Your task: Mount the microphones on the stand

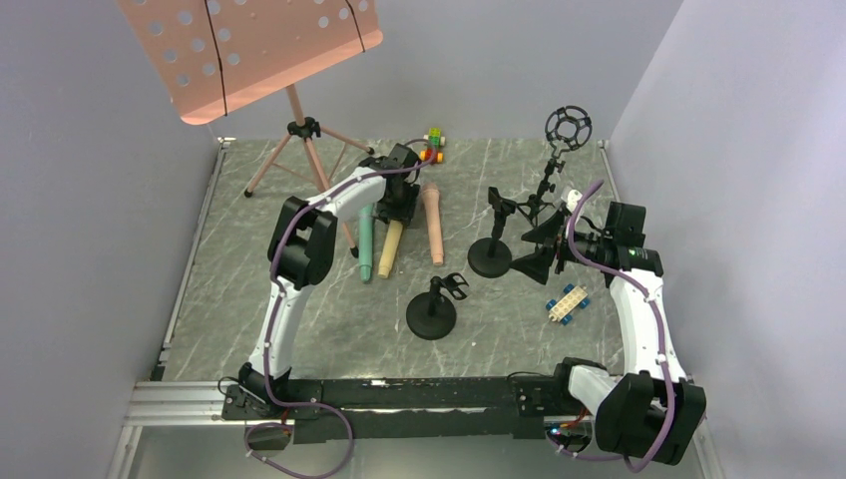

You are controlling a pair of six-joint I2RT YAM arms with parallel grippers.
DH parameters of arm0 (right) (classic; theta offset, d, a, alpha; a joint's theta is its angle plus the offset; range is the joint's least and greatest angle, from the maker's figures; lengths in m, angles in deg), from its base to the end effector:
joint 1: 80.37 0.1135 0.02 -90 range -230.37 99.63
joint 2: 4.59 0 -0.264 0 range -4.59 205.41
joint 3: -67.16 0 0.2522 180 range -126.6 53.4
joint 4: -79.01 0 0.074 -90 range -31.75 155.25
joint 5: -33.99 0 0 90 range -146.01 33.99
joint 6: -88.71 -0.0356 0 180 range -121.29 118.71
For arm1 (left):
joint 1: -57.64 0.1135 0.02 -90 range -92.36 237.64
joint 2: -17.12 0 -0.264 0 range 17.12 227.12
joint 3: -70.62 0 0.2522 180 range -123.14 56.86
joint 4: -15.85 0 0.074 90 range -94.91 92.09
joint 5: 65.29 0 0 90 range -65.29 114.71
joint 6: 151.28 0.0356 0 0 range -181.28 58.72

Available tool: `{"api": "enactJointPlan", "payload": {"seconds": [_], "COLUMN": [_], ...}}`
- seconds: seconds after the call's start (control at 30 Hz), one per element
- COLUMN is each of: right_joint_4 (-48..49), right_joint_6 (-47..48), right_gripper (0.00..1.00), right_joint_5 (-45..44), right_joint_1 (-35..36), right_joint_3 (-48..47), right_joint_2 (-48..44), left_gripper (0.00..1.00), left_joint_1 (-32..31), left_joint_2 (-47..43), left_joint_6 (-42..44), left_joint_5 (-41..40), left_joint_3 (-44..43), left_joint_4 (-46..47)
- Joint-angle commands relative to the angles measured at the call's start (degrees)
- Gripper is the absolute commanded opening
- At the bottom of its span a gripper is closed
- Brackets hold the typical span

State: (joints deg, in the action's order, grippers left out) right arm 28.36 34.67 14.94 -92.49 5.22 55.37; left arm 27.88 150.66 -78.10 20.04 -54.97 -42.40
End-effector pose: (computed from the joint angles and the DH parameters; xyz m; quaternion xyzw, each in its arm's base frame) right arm 0.1991 -0.0083 0.2865 -0.3578 0.7032 0.3788 0.4837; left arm 0.4319 -0.2436 0.1698 0.1018 0.9724 -0.0448 0.2050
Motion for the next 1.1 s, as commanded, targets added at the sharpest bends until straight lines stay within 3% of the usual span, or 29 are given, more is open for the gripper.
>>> {"api": "enactJointPlan", "payload": {"seconds": [0.0,0.1,0.27,0.4,0.7,0.97,1.07], "right_joint_4": [0.16,-0.03,-0.11,-0.42,-1.65,-1.46,-9.59], "right_joint_6": [2.16,2.27,2.36,2.49,3.27,2.96,7.75], "right_gripper": [0.85,0.85,0.85,0.85,0.85,0.85,0.85], "right_joint_5": [2.23,2.30,2.44,2.90,3.87,3.06,-0.28], "right_joint_1": [0.17,0.17,0.16,0.19,0.34,3.87,8.89], "right_joint_3": [-1.65,-1.74,-1.74,-1.80,-2.09,-2.97,-9.91], "right_joint_2": [-1.16,-1.40,-1.81,-2.08,-2.90,-2.15,0.38], "left_gripper": [0.59,0.52,0.15,0.03,0.00,0.00,0.00], "left_joint_1": [0.14,0.14,0.14,0.11,0.08,-0.04,-0.47], "left_joint_2": [0.83,1.10,-1.50,-7.82,-29.08,-55.43,-64.50], "left_joint_6": [-0.26,-0.02,0.29,0.74,0.51,-5.73,-9.88], "left_joint_5": [-0.59,0.31,1.20,0.88,4.87,16.04,17.24], "left_joint_3": [-2.34,-2.05,-0.02,2.62,12.66,37.17,45.96], "left_joint_4": [-1.18,-1.17,1.17,4.10,14.78,36.77,44.84]}}
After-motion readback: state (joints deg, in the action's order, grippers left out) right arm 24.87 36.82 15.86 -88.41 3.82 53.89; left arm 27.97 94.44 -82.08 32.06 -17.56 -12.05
